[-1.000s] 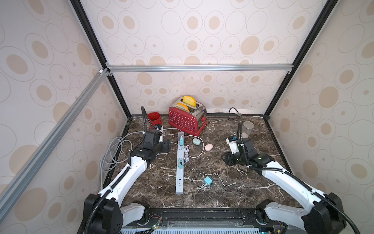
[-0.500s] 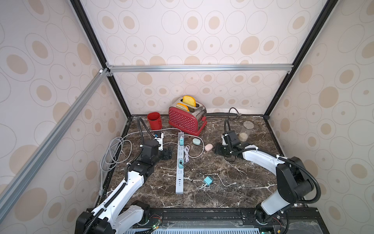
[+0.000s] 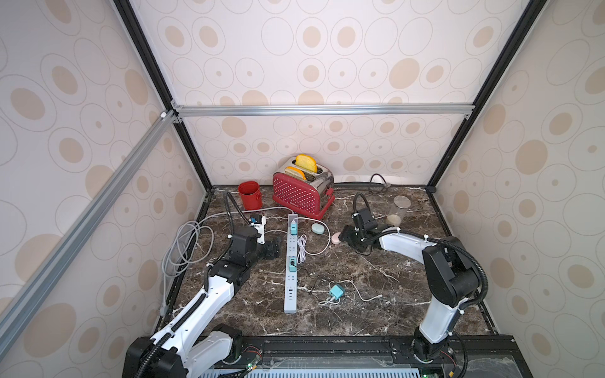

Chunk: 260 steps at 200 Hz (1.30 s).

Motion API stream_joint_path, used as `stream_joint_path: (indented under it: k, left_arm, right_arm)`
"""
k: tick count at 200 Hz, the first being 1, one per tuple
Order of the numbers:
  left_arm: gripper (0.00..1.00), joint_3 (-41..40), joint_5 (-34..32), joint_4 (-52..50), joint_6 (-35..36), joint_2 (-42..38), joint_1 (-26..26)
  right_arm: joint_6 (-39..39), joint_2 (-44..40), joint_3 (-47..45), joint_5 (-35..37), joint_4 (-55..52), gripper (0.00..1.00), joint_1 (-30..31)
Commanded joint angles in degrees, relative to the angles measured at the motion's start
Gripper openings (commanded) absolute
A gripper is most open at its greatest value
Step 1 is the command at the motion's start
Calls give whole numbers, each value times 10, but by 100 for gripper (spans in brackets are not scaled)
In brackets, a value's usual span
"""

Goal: Charge the bluetooth headset
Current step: Place the bluetooth headset at the center of the board.

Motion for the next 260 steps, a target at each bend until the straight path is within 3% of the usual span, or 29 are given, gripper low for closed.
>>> stream_joint_path:
  k: [1,26,59,90,110,156,175,216,260]
  left_arm:
    - [78,-4,4,14,-8,-13,-4]
    - [78,-8,3,16,-7,-18,-4]
    - [77,-21,18,44,1,-17,-12]
    - [77,-11,-4,36,25,-2,-60]
    - [76,-12,-15,30,13,-12,-64]
    - [74,12,-43,-50,12,-22,-65]
    - [71,27,-26,-96,-1,-21,-66]
    - [70,12,-17,-115,-15,-62,-72]
    - [68,5,-10,-101,-18,-58,-74]
  right_arm:
    - [34,14,21,17,6,68,-1]
    - [25,-4,12,37,-11,67,3]
    - [-37,-77,-30,41,-56,57,3]
    - [-145,-164,-68,7,-124,51,3]
    - [-218,-221,-94,-40,-174,50,2]
    - [-254,-303,-133,-49,-218,47,2]
    - [-266,-306,-137,-57,-224,48,3]
    - [-360,-358,-182,-190,-211,42,18]
    - [-463,-434,-267,-188,-112,36,103]
